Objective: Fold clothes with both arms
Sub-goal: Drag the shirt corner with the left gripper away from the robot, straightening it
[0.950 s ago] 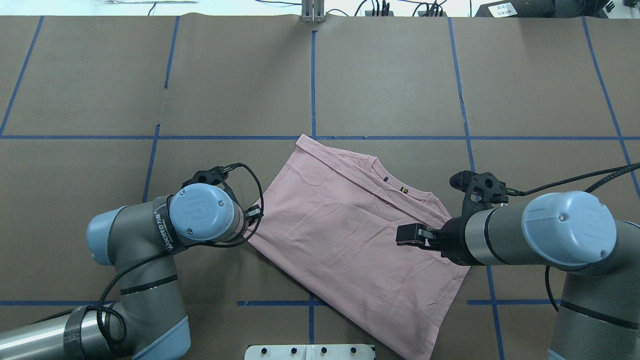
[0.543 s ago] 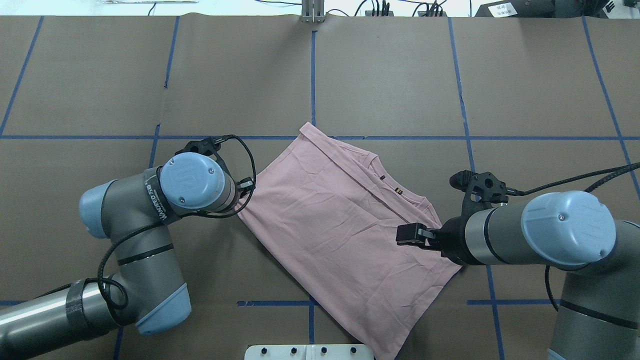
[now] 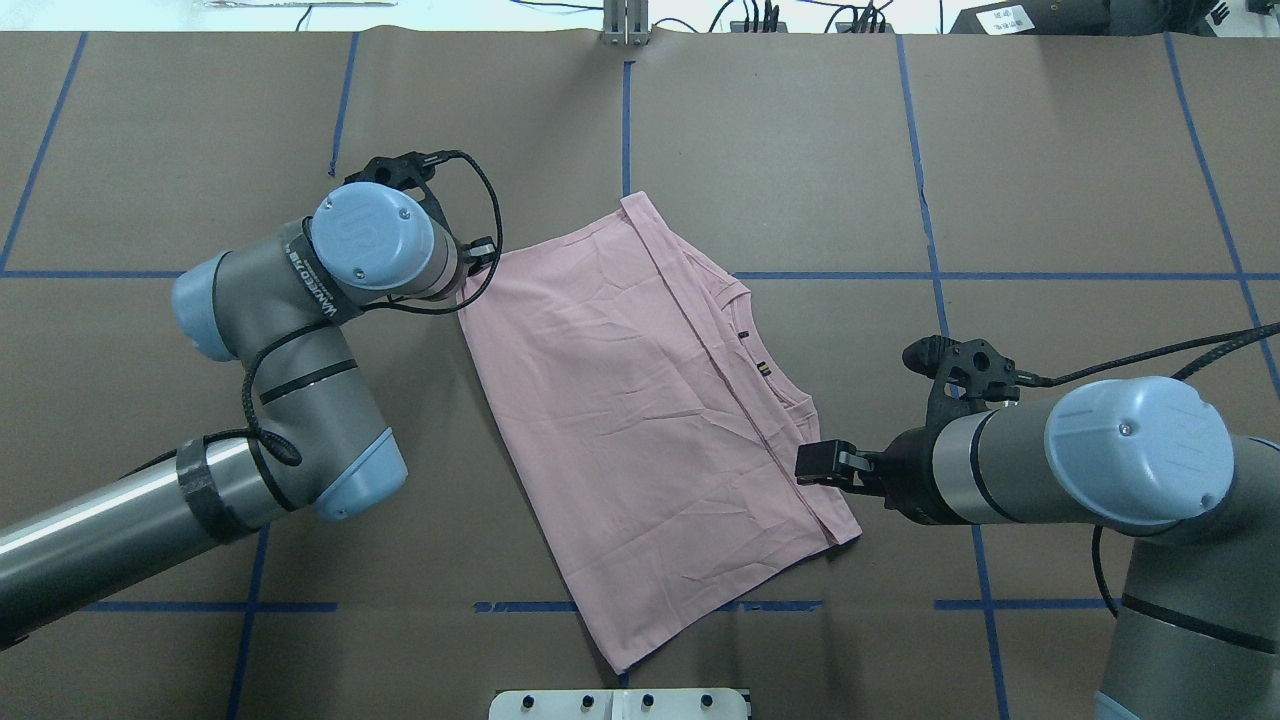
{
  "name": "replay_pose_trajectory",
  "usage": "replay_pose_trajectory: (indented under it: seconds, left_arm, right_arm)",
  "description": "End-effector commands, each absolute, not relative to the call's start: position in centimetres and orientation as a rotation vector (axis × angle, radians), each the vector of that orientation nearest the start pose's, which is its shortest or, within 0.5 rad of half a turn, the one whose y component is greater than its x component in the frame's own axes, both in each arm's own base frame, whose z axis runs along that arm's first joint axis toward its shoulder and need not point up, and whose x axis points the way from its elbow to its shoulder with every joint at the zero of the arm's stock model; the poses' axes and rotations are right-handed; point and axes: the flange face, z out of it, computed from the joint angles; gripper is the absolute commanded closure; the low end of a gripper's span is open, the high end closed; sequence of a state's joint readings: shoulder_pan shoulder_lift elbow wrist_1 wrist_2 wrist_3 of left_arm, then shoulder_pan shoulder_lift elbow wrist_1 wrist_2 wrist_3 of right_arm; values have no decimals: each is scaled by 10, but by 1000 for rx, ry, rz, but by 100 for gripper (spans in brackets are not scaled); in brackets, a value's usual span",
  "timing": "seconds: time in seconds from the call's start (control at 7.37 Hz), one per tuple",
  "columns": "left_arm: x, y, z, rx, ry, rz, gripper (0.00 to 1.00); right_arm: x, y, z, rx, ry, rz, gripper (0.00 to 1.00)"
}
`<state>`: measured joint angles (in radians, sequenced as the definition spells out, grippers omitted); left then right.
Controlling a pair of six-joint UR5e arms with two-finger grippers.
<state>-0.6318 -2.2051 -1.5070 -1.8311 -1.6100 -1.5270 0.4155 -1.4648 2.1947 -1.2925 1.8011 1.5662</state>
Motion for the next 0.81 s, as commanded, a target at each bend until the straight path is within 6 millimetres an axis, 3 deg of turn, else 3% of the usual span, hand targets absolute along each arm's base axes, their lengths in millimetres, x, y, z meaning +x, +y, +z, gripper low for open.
replay_pose_trajectory:
  seconds: [0.0, 0.27, 0.54, 0.68]
  left_arm:
    - [534, -573, 269, 333, 836, -514, 100]
    - [547, -615, 279, 456, 859, -521, 100]
    - [563, -640, 263, 529, 855, -537, 100]
    - [567, -646, 275, 554, 840, -551, 100]
  right_arm:
    - [-387, -297, 294, 15, -1019, 273, 0]
    - [-388, -298, 296, 18, -1014, 278, 0]
    - [-390, -299, 300, 15, -1008, 284, 0]
    - [-389, -300, 300, 16, -1007, 284, 0]
